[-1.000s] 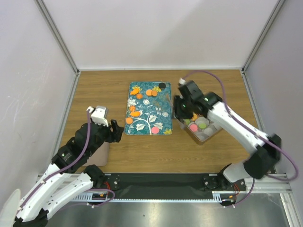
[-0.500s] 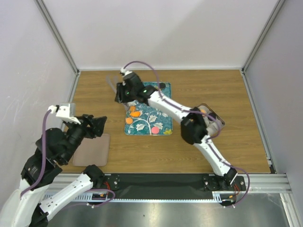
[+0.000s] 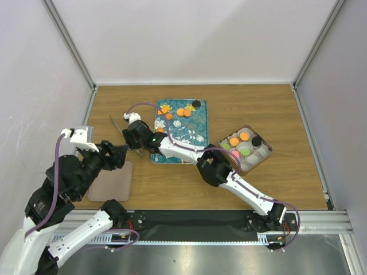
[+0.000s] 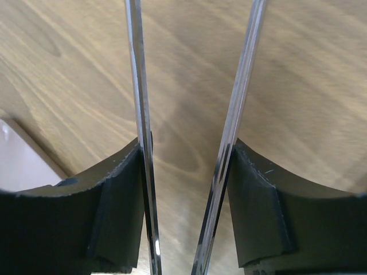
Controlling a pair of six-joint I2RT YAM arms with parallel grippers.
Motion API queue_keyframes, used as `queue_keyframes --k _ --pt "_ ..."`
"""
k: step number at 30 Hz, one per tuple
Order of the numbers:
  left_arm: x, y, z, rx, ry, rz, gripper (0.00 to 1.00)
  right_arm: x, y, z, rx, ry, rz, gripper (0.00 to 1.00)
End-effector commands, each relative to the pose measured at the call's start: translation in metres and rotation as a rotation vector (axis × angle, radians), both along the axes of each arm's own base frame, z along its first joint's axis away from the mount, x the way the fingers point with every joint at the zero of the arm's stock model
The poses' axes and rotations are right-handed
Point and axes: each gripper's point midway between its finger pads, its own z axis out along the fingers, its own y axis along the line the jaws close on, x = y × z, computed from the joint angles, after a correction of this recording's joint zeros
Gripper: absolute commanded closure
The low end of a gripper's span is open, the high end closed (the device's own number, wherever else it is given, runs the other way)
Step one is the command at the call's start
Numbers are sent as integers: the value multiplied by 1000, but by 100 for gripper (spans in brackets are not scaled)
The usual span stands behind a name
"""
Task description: Pack the cookies
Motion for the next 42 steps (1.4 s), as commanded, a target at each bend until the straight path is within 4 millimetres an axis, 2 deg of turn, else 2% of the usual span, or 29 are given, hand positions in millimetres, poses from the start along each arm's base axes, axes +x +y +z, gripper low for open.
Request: queue_keyframes --k 1,5,16,28,31,34,35,36,39,40,42 --pt "1 1 -1 -2 3 8 30 25 8 42 73 -144 -64 44" --pt "1 -1 -4 -4 6 4 30 21 8 26 25 -161 -50 42" --pt "2 -3 -6 -5 4 -4 30 19 0 4 -76 -203 -48 32" --pt "2 -2 -4 -6 1 -1 30 16 3 10 -66 -205 -19 20" --pt "2 -1 -2 -4 -4 4 30 15 7 20 -43 -213 -14 19" --pt "2 0 0 -5 -10 7 30 19 8 41 -15 -239 -20 17" --pt "2 0 -1 -4 -10 10 30 20 7 51 -4 -251 -24 17" --pt "3 1 1 -5 -12 13 30 24 7 70 25 -265 -31 17" --pt "3 1 4 -10 -20 19 30 32 2 98 73 -276 -52 17" --pt "3 2 6 -12 -23 22 30 39 -3 112 95 -278 -66 17" --pt "4 3 9 -17 -31 29 29 42 -7 126 132 -266 -71 17"
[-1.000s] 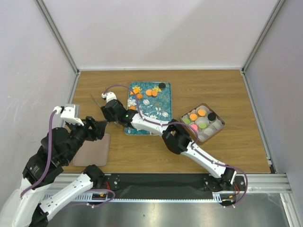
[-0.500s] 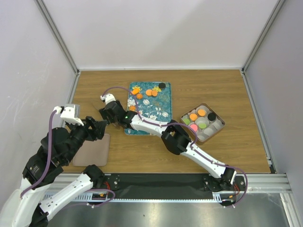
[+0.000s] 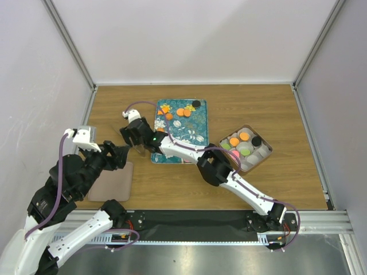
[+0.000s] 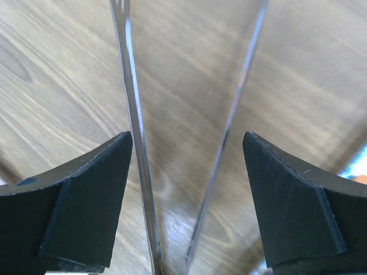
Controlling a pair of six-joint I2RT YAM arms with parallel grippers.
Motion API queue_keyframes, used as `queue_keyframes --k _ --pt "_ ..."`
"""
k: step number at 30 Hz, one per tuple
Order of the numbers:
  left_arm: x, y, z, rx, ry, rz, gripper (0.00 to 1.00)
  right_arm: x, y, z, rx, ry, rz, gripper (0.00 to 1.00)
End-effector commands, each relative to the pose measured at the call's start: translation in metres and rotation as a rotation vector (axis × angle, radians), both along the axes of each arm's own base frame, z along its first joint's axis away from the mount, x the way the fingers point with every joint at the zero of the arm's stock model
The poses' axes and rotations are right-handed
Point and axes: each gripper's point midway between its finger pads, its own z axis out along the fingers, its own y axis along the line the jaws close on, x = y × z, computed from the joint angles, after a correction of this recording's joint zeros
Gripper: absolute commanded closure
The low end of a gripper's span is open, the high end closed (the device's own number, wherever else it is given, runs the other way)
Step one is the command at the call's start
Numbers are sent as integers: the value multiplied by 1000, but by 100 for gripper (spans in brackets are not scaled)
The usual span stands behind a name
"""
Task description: Pack the cookies
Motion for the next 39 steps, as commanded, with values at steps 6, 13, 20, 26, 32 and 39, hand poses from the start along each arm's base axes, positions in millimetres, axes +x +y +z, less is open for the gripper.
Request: queue_keyframes --k 6,13,20,26,32,39 --pt "6 7 25 -41 -58 58 28 17 -22 179 276 -113 -46 17" --pt "15 11 17 -36 -19 129 28 19 -77 209 288 -10 -162 19" --pt "33 4 -43 33 145 212 29 3 -169 206 356 142 -305 21" --pt "45 -18 -110 95 332 212 34 -32 -236 216 362 163 -327 21" --pt "55 -30 -187 46 591 138 42 -71 -288 214 377 151 -337 20" --pt "69 -21 -237 12 781 195 48 -103 -320 195 398 184 -325 20"
